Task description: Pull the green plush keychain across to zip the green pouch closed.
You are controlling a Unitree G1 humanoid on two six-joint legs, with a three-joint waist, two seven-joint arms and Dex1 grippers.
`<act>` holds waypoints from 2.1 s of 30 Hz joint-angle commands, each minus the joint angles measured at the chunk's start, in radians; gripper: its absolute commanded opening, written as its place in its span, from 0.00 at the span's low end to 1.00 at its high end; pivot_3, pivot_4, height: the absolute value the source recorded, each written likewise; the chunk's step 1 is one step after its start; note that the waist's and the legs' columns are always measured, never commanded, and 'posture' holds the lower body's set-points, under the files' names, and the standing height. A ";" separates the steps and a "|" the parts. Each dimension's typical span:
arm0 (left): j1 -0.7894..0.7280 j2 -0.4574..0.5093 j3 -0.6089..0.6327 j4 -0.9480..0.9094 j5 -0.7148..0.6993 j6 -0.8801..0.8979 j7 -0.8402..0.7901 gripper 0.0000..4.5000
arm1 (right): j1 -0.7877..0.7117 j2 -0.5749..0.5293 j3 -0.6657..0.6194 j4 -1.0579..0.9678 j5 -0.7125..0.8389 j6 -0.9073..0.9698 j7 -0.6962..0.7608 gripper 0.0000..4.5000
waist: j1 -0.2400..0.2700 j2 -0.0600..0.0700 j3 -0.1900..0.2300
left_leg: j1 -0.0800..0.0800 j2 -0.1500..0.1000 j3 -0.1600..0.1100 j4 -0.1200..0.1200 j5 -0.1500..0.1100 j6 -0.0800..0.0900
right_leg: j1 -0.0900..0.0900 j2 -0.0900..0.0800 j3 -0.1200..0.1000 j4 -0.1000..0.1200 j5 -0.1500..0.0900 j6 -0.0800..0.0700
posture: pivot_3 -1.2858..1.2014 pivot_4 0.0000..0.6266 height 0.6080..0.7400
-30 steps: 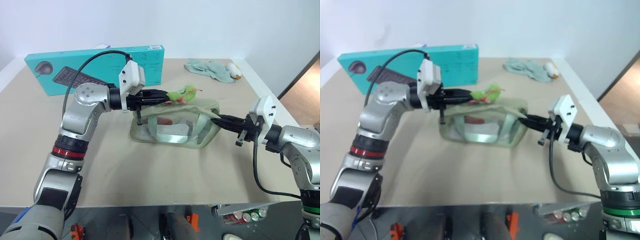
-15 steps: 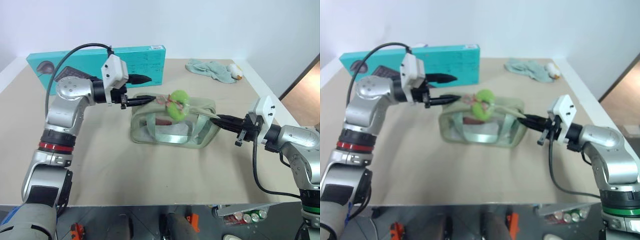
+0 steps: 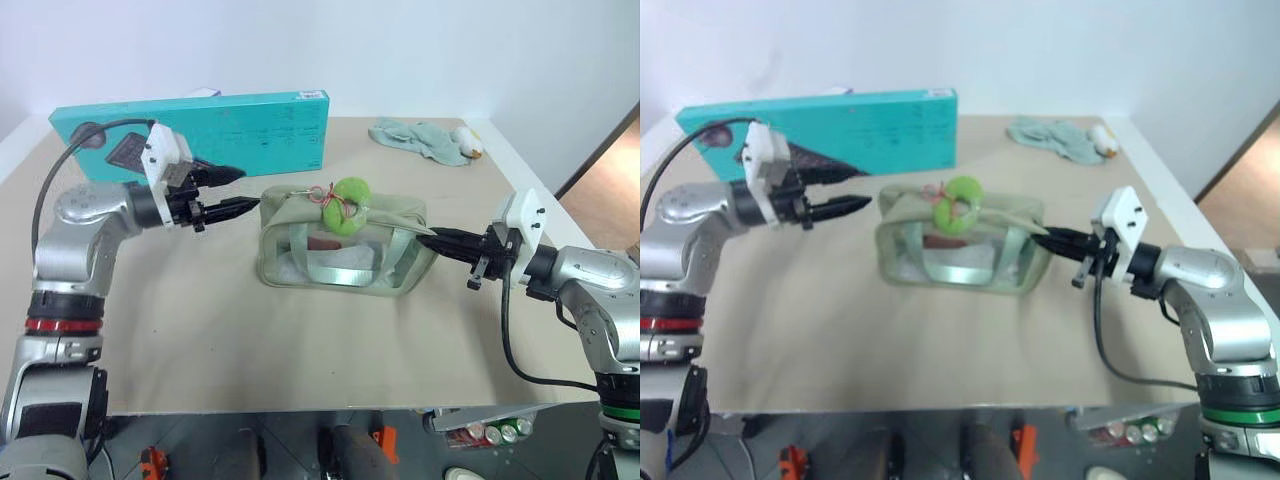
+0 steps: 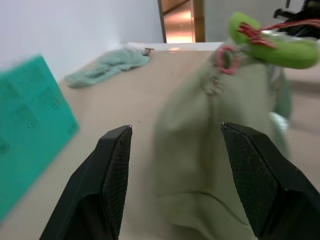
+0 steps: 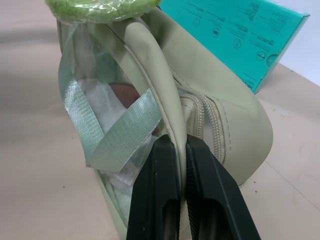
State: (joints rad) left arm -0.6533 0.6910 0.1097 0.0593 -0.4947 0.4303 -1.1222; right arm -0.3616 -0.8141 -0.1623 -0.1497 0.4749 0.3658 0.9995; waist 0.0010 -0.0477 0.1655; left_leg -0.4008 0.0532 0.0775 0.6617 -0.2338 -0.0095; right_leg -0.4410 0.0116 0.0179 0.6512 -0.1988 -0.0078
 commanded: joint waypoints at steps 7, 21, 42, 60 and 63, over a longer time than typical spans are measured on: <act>0.125 0.004 0.047 -0.235 -0.107 0.128 0.091 0.66 | -0.011 -0.008 -0.004 0.007 -0.005 -0.007 0.011 0.00 | 0.003 0.000 0.000 | 0.000 0.000 0.000 0.002 0.000 0.000 | 0.001 0.000 -0.001 0.000 0.001 0.000 | 0.52 0.24 1.00; 0.070 -0.077 -0.053 -0.135 0.007 -0.028 0.111 0.10 | 0.003 -0.013 -0.017 -0.012 -0.002 0.000 0.007 0.00 | 0.004 0.000 0.000 | 0.000 -0.001 0.000 0.002 0.000 0.000 | 0.001 0.001 -0.001 0.000 0.001 0.000 | 0.52 0.24 1.00; 0.063 -0.100 -0.070 -0.166 -0.008 0.008 0.103 0.00 | -0.094 -0.021 -0.055 -0.221 0.091 0.162 -0.110 0.37 | 0.003 0.001 0.001 | -0.001 -0.001 0.000 0.002 0.000 0.000 | -0.001 0.000 0.000 0.000 0.002 0.000 | 0.52 0.24 1.00; 0.085 -0.130 -0.075 -0.269 -0.042 0.087 0.162 0.00 | -0.237 0.166 0.286 -0.464 -0.063 0.309 -0.433 0.99 | 0.004 0.001 0.000 | -0.004 -0.001 -0.001 0.002 0.000 0.000 | -0.001 -0.002 -0.001 0.000 0.001 0.001 | 0.52 0.24 1.00; 0.087 -0.130 -0.073 -0.274 -0.043 0.090 0.168 0.00 | -0.206 0.178 0.300 -0.462 -0.104 0.299 -0.455 0.99 | 0.004 0.001 0.000 | -0.004 -0.001 -0.001 0.002 0.000 0.000 | -0.002 -0.002 -0.001 0.000 0.001 0.001 | 0.52 0.24 1.00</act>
State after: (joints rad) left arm -0.5600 0.5629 0.0349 -0.1700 -0.5217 0.5246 -0.9602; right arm -0.5660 -0.6365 0.1506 -0.5788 0.4026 0.6784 0.5639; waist 0.0050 -0.0471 0.1660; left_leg -0.4050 0.0513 0.0768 0.6641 -0.2336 -0.0091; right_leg -0.4425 0.0091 0.0173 0.6512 -0.1978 -0.0065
